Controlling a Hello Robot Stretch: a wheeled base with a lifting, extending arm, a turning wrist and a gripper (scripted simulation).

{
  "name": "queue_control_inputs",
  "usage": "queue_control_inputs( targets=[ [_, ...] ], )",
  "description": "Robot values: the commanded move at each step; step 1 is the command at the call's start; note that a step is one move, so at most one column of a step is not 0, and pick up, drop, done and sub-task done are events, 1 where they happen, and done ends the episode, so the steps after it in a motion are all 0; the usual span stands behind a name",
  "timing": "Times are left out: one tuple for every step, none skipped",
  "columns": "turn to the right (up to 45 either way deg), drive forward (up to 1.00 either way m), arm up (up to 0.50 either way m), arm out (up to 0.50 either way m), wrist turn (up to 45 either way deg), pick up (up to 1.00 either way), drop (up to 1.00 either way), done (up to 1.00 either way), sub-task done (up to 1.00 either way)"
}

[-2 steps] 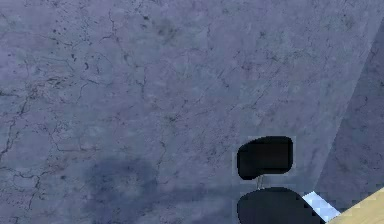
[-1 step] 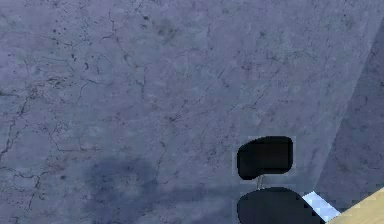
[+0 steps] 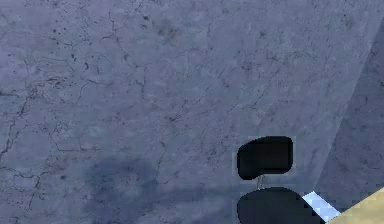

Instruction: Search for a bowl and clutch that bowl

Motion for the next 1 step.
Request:
queue_control_inputs(
  targets=[
    [0.0, 0.0, 0.0, 0.0, 33.0, 0.0, 0.0, 0.0, 0.0]
  ],
)
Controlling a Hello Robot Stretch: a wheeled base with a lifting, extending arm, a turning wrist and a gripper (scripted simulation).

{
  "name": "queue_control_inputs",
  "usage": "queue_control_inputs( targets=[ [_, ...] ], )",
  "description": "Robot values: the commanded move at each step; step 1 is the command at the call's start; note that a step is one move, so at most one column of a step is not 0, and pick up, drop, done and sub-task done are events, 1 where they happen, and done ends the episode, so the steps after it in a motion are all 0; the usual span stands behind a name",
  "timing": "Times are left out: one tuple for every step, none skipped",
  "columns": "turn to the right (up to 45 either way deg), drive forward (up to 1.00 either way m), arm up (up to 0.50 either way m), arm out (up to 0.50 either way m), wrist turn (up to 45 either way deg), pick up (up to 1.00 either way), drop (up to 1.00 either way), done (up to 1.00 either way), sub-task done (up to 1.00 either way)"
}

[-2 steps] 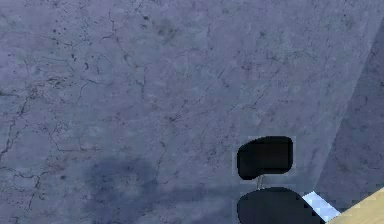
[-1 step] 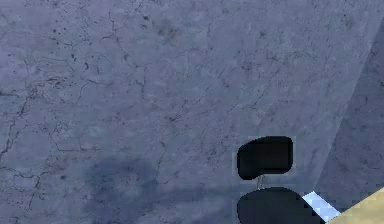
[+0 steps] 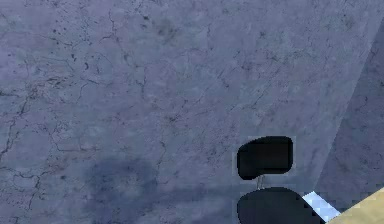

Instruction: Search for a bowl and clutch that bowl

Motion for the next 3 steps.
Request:
queue_control_inputs(
  targets=[
    [0.0, 0.0, -0.3, 0.0, 0.0, 0.0, 0.0, 0.0, 0.0],
    [0.0, 0.0, 0.0, 0.0, 0.0, 1.0, 0.0, 0.0, 0.0],
    [0.0, 0.0, 0.1, 0.0, 0.0, 0.0, 0.0, 0.0, 0.0]
  ],
)
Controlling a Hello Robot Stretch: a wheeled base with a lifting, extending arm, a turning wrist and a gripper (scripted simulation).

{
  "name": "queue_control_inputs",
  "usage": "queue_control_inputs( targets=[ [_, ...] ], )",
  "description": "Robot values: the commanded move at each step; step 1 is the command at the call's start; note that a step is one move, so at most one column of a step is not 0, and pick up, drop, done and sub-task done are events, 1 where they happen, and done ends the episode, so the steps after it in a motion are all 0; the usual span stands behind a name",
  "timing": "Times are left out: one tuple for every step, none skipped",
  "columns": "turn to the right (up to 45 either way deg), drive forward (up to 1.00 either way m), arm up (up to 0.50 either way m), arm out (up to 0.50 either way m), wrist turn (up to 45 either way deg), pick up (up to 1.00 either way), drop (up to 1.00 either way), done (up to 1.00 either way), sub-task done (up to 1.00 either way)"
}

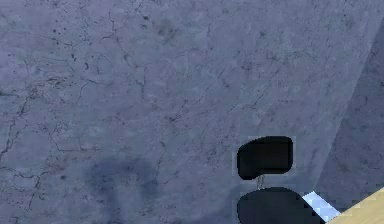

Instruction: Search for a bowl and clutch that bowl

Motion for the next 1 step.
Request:
queue_control_inputs(
  targets=[
    [0.0, 0.0, 0.0, 0.0, 0.0, 0.0, 0.0, 1.0, 0.0]
  ],
)
